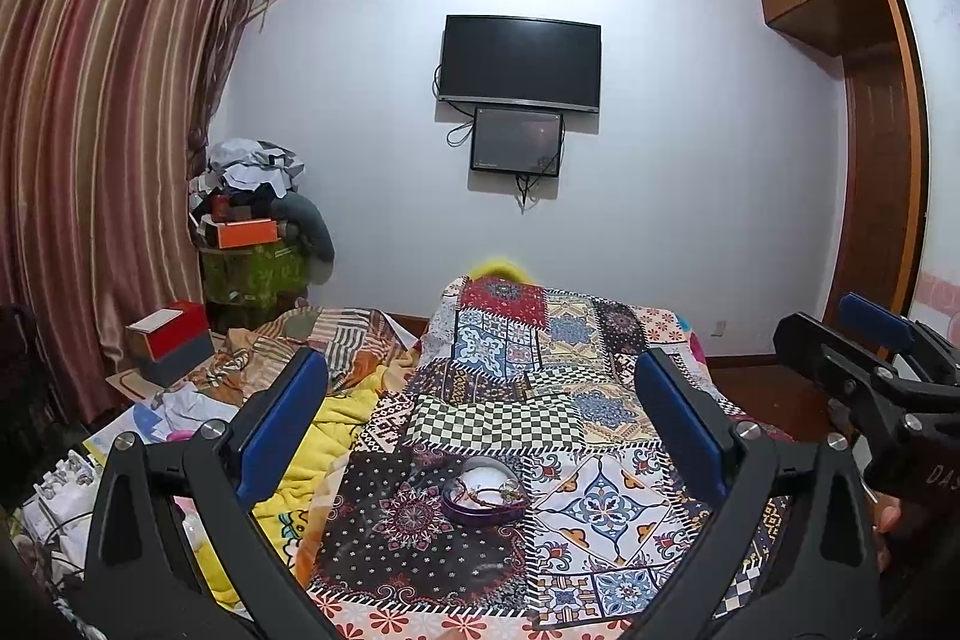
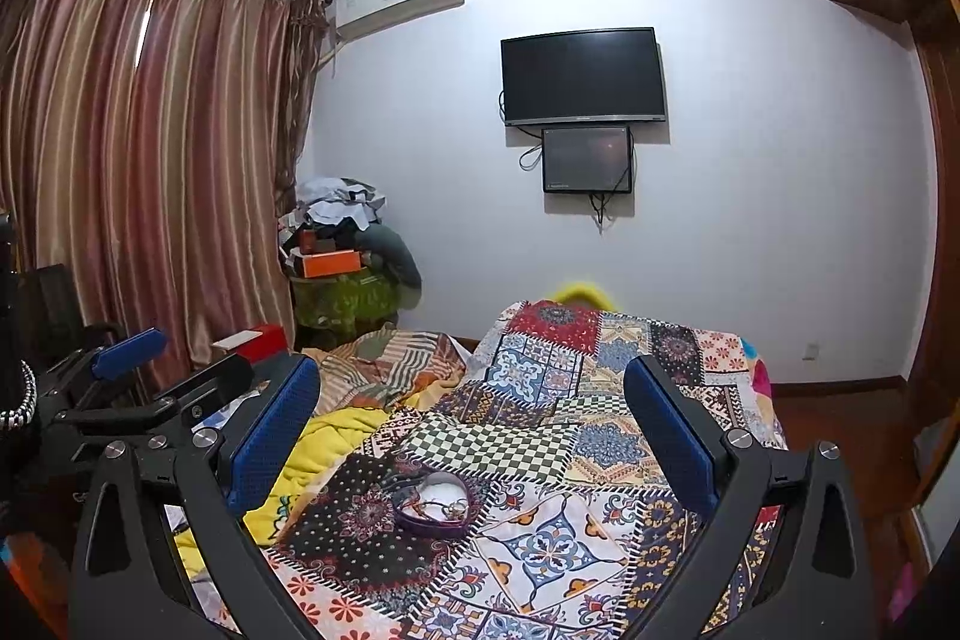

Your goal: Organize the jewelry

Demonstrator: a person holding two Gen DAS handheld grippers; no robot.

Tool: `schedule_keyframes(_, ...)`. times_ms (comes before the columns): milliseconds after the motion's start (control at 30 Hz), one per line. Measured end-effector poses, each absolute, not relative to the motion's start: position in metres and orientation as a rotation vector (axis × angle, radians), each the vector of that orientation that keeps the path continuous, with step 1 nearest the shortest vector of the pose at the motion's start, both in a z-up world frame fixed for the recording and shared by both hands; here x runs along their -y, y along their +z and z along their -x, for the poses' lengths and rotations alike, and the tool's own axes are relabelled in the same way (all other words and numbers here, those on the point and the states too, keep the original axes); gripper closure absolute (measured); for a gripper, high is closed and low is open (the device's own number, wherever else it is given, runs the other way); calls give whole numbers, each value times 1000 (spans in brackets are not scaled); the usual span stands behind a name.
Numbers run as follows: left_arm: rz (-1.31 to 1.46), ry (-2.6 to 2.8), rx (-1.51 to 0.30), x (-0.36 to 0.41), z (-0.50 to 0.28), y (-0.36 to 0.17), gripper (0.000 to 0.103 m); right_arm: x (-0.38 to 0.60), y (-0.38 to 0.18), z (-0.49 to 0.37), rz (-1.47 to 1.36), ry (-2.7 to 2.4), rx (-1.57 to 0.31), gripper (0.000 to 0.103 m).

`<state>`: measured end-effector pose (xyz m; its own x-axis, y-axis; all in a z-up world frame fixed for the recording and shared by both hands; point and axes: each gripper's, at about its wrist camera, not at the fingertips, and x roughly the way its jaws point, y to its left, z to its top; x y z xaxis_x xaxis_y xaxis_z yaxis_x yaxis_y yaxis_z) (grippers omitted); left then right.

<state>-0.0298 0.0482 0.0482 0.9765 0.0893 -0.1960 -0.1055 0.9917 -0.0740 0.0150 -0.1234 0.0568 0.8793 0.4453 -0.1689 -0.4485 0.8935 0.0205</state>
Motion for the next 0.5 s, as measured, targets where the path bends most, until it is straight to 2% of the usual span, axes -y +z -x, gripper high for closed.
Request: schedule_keyframes(500,89,97,-196,-49,27,46,0,125,55,-18,14,459,-180,2)
